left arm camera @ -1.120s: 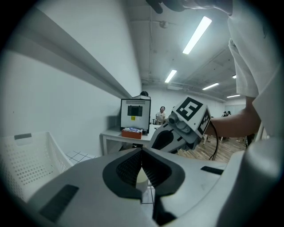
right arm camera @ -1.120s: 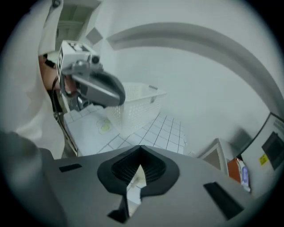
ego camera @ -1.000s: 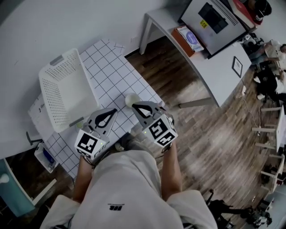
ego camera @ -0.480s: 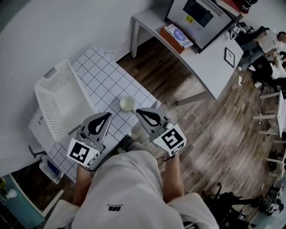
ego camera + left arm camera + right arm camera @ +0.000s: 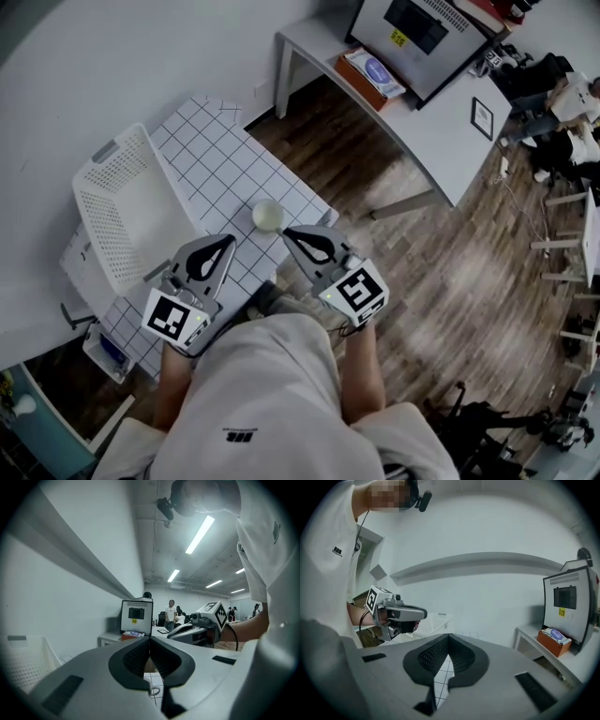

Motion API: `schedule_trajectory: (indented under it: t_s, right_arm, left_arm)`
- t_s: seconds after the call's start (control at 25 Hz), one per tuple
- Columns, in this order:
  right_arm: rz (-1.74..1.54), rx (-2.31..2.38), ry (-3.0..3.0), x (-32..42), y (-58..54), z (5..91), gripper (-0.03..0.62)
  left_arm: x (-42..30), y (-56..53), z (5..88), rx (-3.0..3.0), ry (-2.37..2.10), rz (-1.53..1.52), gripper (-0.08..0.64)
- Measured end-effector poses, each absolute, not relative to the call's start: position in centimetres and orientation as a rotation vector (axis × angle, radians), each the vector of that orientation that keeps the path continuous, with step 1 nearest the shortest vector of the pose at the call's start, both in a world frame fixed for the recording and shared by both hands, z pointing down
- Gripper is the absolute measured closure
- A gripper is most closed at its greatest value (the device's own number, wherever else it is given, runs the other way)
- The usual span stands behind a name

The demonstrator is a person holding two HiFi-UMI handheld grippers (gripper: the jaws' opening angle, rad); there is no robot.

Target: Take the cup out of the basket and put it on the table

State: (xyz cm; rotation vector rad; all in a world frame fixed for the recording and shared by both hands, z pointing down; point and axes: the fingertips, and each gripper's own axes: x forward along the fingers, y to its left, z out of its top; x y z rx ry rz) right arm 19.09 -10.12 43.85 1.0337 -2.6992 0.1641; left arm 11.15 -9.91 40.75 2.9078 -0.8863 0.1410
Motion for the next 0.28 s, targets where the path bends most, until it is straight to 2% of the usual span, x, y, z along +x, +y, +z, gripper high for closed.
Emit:
schedule_trajectory:
  t_s: [0.28]
  right_arm:
    - [0.179, 1.024, -2.687, 18.88, -10.02, 44.36, 0.580]
  left_arm:
    - [11.00, -9.95, 40.98, 2.910, -0.886, 0.162, 0.551]
